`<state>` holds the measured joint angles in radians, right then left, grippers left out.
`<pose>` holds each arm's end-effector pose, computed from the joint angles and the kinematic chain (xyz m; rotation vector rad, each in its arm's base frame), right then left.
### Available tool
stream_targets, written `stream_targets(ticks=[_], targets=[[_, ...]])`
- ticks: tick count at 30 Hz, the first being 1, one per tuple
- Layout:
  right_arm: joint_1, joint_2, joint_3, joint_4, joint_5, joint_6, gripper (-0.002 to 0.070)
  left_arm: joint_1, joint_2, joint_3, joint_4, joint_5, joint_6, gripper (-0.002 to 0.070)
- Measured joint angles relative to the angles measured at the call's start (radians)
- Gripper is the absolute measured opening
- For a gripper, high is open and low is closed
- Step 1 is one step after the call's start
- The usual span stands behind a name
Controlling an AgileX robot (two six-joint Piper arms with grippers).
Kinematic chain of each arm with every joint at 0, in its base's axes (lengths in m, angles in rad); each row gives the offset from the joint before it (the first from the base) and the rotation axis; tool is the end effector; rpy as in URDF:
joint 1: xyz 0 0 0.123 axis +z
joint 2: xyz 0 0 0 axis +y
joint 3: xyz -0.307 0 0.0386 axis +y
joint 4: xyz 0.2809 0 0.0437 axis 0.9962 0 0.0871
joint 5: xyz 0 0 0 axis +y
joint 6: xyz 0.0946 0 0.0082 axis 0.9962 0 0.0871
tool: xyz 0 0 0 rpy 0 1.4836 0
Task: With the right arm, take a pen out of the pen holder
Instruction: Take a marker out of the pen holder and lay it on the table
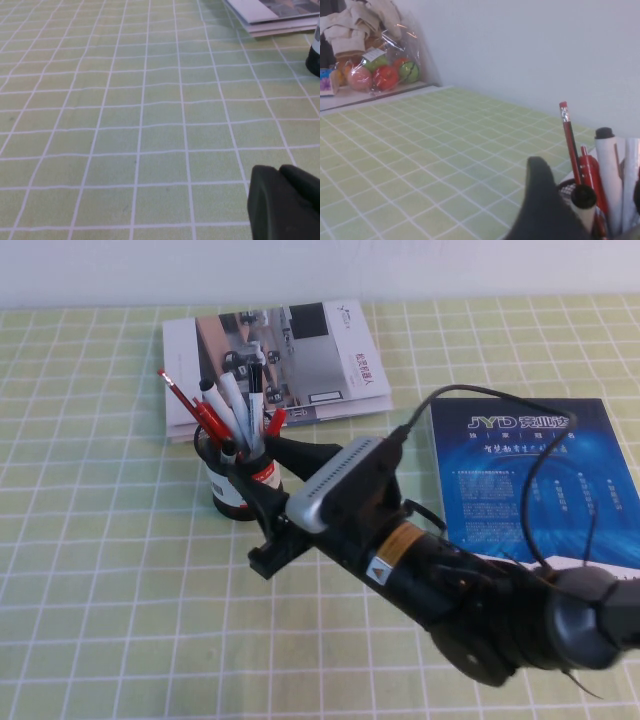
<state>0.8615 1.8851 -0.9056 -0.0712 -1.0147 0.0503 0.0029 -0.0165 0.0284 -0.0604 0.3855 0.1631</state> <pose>0.2683 0.3214 0.2056 -0.6616 1.3403 0.7550 0.0642 -0.0020 0.1679 0.1135 1.8772 0.0542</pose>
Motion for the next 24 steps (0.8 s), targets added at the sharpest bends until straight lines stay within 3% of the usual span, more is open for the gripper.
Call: stream_targets(ticks=[24], targets=[[-0.015, 0.227, -0.285, 0.038, 0.093, -0.014, 0.0331, 0.000, 0.000, 0.000, 0.000, 0.000, 0.000, -0.0005]])
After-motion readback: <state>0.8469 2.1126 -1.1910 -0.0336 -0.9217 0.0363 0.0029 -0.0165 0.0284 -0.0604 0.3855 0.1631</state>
